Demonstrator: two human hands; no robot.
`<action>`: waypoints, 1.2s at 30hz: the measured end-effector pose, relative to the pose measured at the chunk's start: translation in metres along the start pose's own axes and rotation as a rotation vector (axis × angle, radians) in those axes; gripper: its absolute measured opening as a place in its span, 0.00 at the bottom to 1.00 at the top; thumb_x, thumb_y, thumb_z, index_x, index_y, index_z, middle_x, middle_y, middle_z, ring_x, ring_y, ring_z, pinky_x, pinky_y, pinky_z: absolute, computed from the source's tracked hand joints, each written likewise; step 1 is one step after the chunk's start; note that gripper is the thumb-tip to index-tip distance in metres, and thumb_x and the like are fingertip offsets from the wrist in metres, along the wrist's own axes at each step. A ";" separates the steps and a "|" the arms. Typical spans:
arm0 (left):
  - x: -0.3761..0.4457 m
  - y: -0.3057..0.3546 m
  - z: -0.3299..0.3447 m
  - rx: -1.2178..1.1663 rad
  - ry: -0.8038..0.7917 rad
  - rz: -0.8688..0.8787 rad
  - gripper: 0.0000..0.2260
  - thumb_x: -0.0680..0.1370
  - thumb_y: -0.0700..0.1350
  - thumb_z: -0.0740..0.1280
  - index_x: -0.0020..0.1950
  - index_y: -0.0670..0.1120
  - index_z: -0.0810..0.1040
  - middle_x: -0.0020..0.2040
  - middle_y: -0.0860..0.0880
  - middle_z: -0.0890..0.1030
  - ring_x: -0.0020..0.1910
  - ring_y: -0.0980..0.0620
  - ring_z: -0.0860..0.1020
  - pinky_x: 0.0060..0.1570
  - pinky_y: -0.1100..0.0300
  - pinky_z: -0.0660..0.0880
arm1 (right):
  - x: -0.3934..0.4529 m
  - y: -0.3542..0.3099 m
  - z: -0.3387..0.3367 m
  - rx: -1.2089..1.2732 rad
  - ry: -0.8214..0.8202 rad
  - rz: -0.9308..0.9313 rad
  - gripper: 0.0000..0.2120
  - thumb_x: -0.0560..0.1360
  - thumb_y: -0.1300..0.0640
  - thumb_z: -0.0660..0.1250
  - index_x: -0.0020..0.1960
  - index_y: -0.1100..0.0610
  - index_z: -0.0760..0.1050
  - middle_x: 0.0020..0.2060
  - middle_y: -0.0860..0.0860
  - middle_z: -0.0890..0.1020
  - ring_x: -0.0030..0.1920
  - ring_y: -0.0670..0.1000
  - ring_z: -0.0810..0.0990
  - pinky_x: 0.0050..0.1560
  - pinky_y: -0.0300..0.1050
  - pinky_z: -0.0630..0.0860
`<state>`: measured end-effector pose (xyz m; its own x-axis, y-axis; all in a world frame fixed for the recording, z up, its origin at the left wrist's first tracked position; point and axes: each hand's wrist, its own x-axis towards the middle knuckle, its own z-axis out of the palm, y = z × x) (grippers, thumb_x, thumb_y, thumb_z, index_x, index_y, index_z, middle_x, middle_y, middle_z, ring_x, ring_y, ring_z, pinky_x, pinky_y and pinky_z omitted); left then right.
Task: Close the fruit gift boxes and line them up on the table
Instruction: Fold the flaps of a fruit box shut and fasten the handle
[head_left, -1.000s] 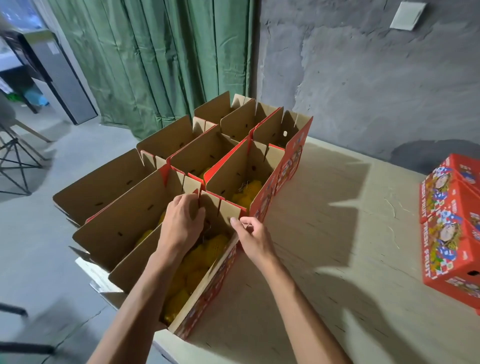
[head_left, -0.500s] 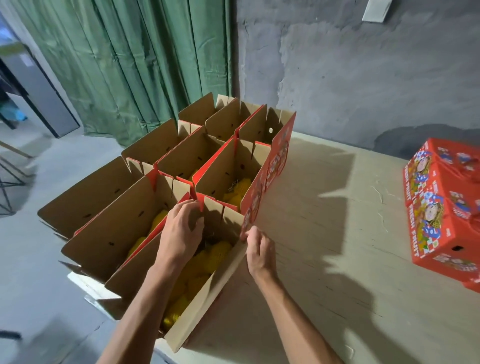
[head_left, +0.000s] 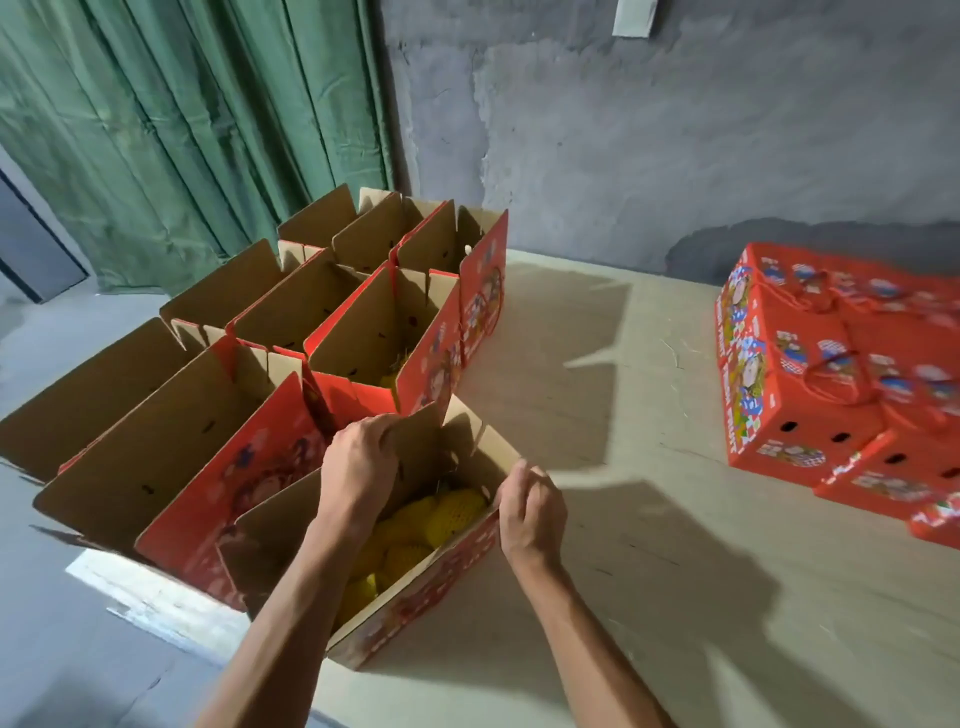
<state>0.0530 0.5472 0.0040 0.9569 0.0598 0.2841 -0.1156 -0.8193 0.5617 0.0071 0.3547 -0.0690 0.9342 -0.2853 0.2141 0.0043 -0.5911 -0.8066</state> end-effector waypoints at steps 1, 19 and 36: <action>-0.003 0.010 0.005 -0.026 -0.003 0.013 0.16 0.79 0.34 0.65 0.61 0.46 0.86 0.56 0.45 0.87 0.53 0.44 0.84 0.54 0.50 0.81 | -0.002 0.011 -0.007 0.024 0.068 -0.021 0.09 0.76 0.65 0.65 0.39 0.65 0.80 0.30 0.58 0.80 0.29 0.59 0.81 0.27 0.47 0.77; -0.066 0.244 0.160 -0.207 -0.468 0.453 0.15 0.78 0.37 0.64 0.57 0.50 0.86 0.51 0.45 0.87 0.53 0.42 0.84 0.51 0.55 0.79 | -0.082 0.126 -0.218 -0.211 0.838 0.143 0.22 0.78 0.53 0.58 0.27 0.59 0.71 0.22 0.53 0.75 0.21 0.56 0.71 0.29 0.39 0.61; -0.099 0.254 0.172 -0.138 -0.236 0.592 0.16 0.77 0.41 0.71 0.65 0.45 0.82 0.66 0.45 0.80 0.67 0.41 0.76 0.72 0.44 0.63 | -0.125 0.148 -0.290 0.525 1.087 0.362 0.28 0.79 0.47 0.64 0.22 0.56 0.67 0.16 0.51 0.68 0.17 0.53 0.67 0.25 0.38 0.67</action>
<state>-0.0252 0.2352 -0.0148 0.7519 -0.5185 0.4071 -0.6592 -0.5934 0.4619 -0.2125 0.0841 -0.0555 0.1370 -0.9877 0.0756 0.1839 -0.0496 -0.9817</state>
